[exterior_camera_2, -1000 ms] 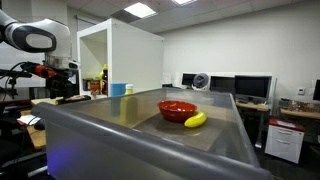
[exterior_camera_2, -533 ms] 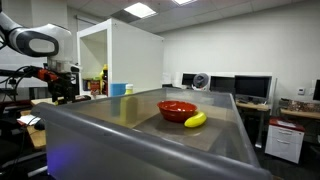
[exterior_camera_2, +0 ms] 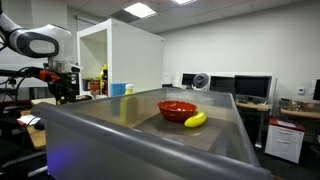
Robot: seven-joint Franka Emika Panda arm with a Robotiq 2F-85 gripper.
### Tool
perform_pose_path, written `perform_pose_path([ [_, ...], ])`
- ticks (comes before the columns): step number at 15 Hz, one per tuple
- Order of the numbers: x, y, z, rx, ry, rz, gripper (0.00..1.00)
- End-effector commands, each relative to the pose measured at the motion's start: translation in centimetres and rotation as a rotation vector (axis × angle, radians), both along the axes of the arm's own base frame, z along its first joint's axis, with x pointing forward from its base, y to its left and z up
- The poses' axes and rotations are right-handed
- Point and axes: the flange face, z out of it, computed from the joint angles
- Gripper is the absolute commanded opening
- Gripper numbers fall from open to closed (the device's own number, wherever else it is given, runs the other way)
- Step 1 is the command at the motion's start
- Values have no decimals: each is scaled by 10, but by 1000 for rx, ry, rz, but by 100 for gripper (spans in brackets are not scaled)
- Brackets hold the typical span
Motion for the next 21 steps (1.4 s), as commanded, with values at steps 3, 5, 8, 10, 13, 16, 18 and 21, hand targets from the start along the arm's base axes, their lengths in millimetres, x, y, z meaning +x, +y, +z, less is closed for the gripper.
perform_pose_path([
  [3, -8, 9, -7, -6, -23, 22, 23],
  [5, -10, 13, -4, -13, -33, 36, 12],
  [8, -10, 17, 7, -51, -52, 54, 9],
  [10, -16, 17, 12, -116, -59, 61, 9],
  [13, -22, 19, 22, -227, -88, 51, 9],
  [16, -31, 23, 33, -346, -107, 40, 9],
  [18, -33, 25, 38, -408, -73, 26, 9],
  [21, -32, 32, 46, -472, 0, 28, 9],
])
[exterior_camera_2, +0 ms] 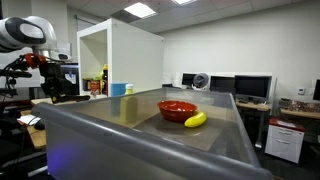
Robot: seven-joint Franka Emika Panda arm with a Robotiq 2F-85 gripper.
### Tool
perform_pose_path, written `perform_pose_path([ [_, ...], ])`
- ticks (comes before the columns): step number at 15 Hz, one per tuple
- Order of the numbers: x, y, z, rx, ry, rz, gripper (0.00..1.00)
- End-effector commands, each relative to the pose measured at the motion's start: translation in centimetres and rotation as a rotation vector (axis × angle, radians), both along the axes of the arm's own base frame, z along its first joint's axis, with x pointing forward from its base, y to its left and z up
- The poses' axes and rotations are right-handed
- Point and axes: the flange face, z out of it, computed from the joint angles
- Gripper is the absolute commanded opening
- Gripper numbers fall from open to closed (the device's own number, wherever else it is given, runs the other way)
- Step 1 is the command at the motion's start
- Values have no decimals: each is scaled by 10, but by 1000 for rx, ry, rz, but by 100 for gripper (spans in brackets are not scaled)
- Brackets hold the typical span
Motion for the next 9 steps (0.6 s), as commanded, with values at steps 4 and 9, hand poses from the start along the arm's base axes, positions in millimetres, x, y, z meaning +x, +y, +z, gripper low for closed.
perform_pose_path([
  [4, 12, 18, 30, -160, 107, -18, 9],
  [9, 38, 29, 45, -348, 163, -81, 9],
])
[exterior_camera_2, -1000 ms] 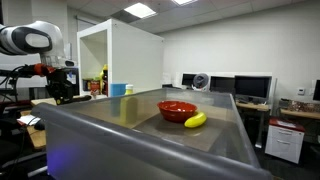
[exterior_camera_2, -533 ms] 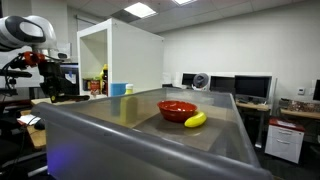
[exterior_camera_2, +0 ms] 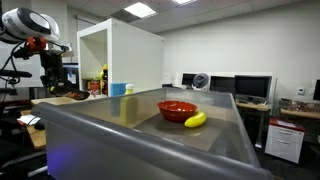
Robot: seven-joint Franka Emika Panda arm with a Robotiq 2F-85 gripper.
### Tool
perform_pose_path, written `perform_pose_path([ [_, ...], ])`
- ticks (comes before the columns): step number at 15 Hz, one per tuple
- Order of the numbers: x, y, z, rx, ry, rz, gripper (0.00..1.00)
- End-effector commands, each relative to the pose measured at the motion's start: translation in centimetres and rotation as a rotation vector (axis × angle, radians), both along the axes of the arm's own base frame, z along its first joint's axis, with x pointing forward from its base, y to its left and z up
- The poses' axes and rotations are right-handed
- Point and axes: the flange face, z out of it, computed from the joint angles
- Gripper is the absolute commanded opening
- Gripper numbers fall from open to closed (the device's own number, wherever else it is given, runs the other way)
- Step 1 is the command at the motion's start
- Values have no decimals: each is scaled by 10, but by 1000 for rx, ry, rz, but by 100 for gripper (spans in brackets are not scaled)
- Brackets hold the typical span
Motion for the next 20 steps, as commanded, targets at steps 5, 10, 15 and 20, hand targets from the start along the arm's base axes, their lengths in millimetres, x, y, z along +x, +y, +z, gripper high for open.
perform_pose_path([
  [5, 46, 33, 15, -353, 50, -46, 9],
  [10, 61, 45, 20, -434, 178, -66, 9],
  [15, 71, 43, 39, -444, 250, -108, 9],
  [20, 72, 37, 48, -521, 306, -157, 9],
])
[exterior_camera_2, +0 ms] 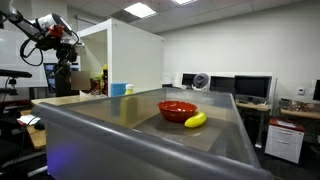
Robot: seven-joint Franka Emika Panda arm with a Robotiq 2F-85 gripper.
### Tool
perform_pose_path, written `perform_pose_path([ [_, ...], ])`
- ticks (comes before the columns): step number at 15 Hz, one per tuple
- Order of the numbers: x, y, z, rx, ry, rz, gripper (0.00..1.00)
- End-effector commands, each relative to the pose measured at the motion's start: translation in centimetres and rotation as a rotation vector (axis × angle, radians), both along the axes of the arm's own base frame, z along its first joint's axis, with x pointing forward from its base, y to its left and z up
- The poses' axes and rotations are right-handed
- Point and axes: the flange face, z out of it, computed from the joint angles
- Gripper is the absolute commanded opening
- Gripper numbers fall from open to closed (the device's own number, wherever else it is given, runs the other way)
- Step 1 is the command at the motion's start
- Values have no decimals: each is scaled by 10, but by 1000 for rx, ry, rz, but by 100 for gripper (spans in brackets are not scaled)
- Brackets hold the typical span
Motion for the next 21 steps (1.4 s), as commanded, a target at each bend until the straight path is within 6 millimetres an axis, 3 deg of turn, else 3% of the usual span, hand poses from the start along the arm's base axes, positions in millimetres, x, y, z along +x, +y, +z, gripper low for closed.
perform_pose_path([
  [1, 0, -2, 8, -92, 54, -34, 9],
  [10, -1, -14, -16, -230, 202, -51, 9],
  [16, -5, -8, -39, -302, 355, -22, 9],
  [21, -6, -3, -44, -279, 452, 21, 9],
])
